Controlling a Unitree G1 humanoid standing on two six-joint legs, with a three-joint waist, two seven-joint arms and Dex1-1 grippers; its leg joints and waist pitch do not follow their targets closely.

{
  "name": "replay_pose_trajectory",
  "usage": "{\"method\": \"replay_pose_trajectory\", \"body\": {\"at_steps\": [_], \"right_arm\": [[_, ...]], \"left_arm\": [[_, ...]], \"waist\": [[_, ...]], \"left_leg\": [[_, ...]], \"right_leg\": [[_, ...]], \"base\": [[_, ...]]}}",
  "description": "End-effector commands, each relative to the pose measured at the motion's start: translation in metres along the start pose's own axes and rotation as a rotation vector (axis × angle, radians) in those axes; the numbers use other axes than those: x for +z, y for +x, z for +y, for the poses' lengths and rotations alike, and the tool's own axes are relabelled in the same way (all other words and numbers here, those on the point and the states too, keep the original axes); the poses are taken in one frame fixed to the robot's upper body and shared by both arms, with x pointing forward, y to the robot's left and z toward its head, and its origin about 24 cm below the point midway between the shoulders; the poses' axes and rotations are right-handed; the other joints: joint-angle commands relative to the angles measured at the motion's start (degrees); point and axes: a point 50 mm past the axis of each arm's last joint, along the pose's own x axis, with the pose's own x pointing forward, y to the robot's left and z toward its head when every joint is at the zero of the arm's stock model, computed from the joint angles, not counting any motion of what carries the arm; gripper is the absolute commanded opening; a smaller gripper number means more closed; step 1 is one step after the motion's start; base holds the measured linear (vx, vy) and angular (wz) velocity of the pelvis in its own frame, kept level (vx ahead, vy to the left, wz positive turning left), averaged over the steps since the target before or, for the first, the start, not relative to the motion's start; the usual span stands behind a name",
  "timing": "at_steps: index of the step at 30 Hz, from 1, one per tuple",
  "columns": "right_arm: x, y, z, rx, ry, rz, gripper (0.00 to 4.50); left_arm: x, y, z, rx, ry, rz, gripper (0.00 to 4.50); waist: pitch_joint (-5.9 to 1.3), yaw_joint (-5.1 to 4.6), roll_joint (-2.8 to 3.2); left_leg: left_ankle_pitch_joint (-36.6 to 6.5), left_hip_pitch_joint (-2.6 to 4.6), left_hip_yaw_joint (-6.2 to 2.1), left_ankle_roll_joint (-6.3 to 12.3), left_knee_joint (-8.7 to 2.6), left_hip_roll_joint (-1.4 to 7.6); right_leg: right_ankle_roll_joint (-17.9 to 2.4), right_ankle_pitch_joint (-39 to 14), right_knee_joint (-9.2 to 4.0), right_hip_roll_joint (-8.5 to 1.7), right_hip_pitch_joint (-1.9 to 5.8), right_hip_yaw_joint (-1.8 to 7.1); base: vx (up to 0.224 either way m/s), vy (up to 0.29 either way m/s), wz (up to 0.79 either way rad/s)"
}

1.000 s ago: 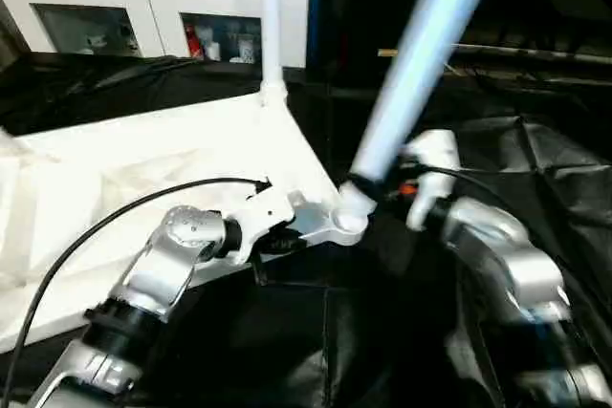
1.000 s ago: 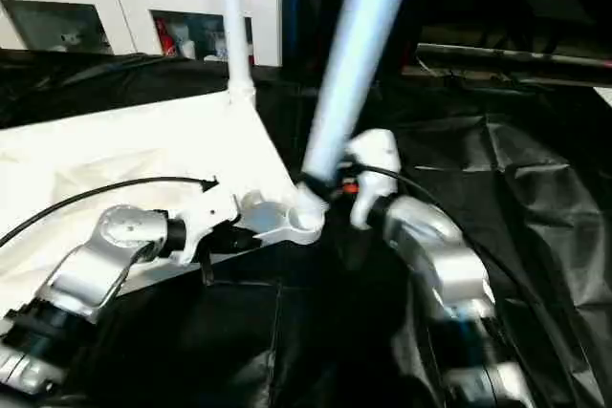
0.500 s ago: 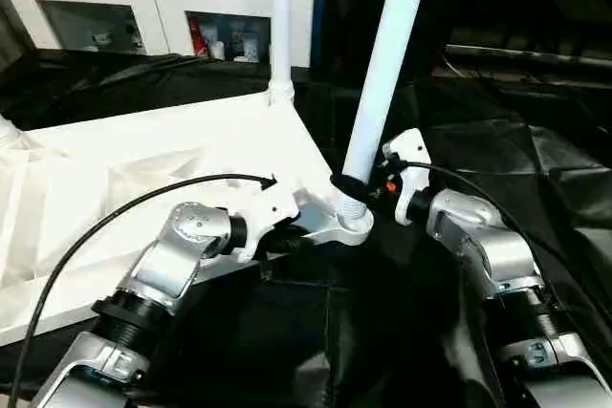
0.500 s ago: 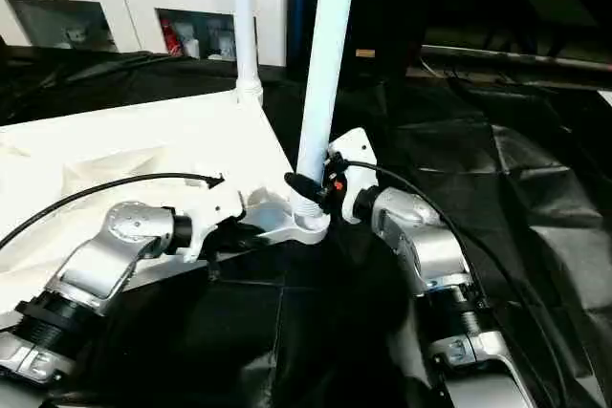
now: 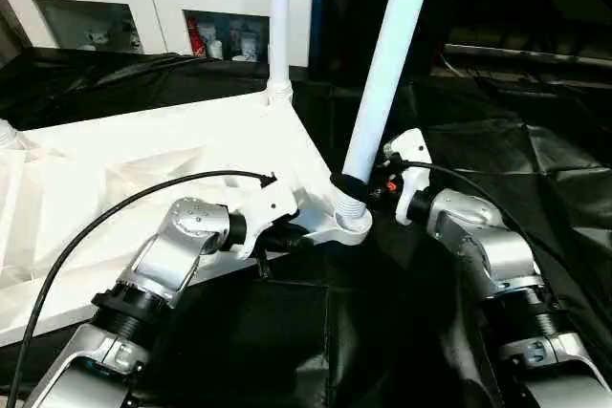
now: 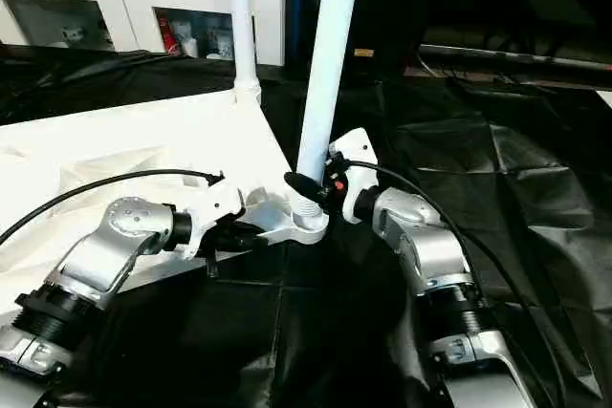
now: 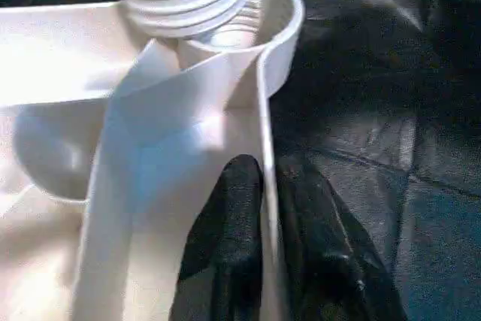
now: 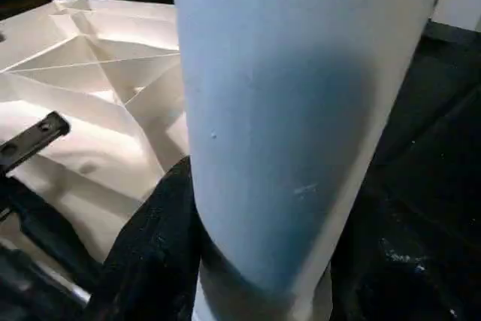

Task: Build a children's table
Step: Insert table leg to table base

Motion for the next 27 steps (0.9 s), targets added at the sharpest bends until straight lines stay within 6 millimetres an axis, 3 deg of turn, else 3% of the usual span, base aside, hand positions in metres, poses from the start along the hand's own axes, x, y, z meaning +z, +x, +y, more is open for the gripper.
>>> {"method": "replay_pose_trajectory", "body": {"at_steps": [1, 4, 16, 22, 27], "right_arm": [[0.01, -0.004, -0.001, 0.019, -0.008, -0.032, 1.88], [0.01, -0.007, 0.0, 0.038, -0.005, -0.023, 1.88], [0.001, -0.014, 0.001, 0.056, -0.002, 0.05, 1.88], [-0.001, -0.013, 0.003, 0.061, 0.006, 0.059, 1.88], [-0.016, -0.007, -0.001, 0.037, 0.093, 0.058, 1.88]], "left_arm": [[-0.005, -0.001, 0.002, 0.01, -0.011, 0.044, 0.18], [-0.006, -0.001, 0.003, 0.009, -0.014, 0.049, 0.0], [-0.007, -0.002, 0.001, 0.001, -0.011, 0.048, 0.0], [-0.008, -0.001, 0.002, 0.006, -0.008, 0.048, 0.0], [-0.005, -0.001, 0.002, -0.007, 0.004, 0.043, 0.0]], "waist": [[-3.67, -0.27, -0.25], [-3.55, -0.24, -0.21], [-3.52, -0.05, -0.66], [-3.54, -0.03, -0.51], [-3.51, -0.04, -0.21]], "left_leg": [[-6.0, 1.66, -1.68, 1.44, -4.83, 4.03], [-6.7, 1.67, -1.7, 1.31, -4.89, 4.05], [-6.5, 1.64, -1.62, 1.32, -4.88, 4.07], [-6.3, 1.65, -1.65, 1.05, -4.9, 4.07], [-7.4, 1.67, -1.7, 0.4, -5.0, 4.07]], "right_leg": [[-15.3, 2.3, -4.07, -3.98, 1.87, 1.98], [-15.2, 0.7, -4.25, -4.01, 1.82, 2.04], [-14.6, -1.1, -4.41, -4.1, 1.71, 2.03], [-14.5, -0.8, -4.34, -4.07, 1.65, 2.04], [-14.7, -1.1, -4.39, -4.07, 1.62, 2.03]], "base": [[0.0, 0.0, 0.0], [0.0, 0.0, 0.0], [0.0, 0.0, 0.0], [0.0, 0.0, 0.0], [0.0, 0.0, 0.0]]}}
